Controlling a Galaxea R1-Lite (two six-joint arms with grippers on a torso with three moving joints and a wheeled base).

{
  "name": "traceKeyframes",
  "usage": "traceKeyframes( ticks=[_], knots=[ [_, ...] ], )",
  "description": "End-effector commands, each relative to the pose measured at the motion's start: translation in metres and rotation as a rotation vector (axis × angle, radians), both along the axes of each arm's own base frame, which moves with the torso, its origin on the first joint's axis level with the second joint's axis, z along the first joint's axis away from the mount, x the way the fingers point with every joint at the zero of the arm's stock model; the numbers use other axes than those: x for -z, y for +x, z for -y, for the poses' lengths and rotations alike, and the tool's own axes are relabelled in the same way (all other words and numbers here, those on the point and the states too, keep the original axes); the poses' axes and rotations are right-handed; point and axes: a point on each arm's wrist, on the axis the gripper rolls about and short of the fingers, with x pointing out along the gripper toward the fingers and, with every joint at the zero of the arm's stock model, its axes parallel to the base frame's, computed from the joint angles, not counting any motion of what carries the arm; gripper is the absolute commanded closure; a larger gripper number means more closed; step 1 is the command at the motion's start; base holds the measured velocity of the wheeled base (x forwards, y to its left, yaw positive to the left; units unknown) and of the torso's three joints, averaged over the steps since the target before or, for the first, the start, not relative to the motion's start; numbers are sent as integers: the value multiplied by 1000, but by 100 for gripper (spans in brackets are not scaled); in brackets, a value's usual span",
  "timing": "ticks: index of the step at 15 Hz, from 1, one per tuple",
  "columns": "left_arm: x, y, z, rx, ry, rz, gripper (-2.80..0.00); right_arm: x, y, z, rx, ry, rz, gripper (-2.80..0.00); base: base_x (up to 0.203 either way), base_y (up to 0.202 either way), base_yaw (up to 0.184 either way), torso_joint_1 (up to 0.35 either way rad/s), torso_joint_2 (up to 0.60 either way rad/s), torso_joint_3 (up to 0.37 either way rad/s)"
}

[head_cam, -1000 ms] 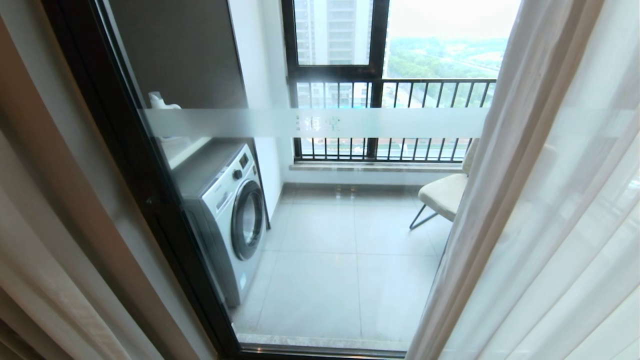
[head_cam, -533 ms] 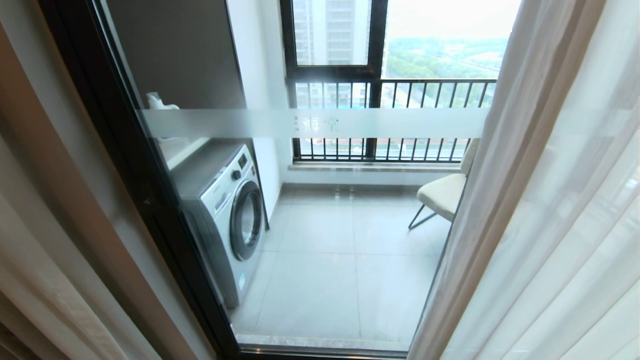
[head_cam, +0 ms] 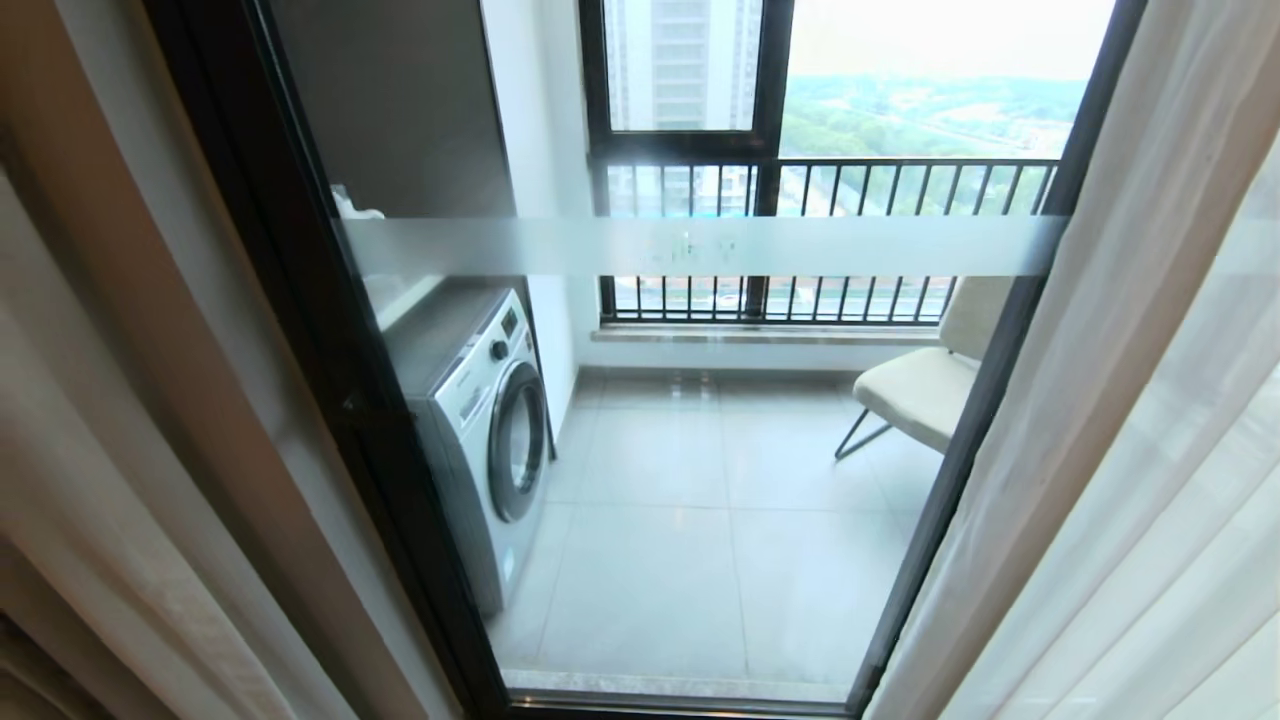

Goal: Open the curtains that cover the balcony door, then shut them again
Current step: Close the inner curtains on both sides

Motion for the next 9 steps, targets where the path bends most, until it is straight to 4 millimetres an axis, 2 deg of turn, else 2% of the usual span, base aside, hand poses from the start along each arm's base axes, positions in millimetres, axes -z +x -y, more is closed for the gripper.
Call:
traceKeyframes(
  ticks=[1, 9],
  knots=[
    [0, 0, 0, 0, 0, 1, 0, 0, 0, 0, 0, 0, -1, 0, 0, 186, 4, 7, 2, 7],
    [0, 0, 0, 1, 1, 1, 0, 0, 0, 0, 0, 0, -1, 0, 0, 192, 1, 3, 3, 2]
  ],
)
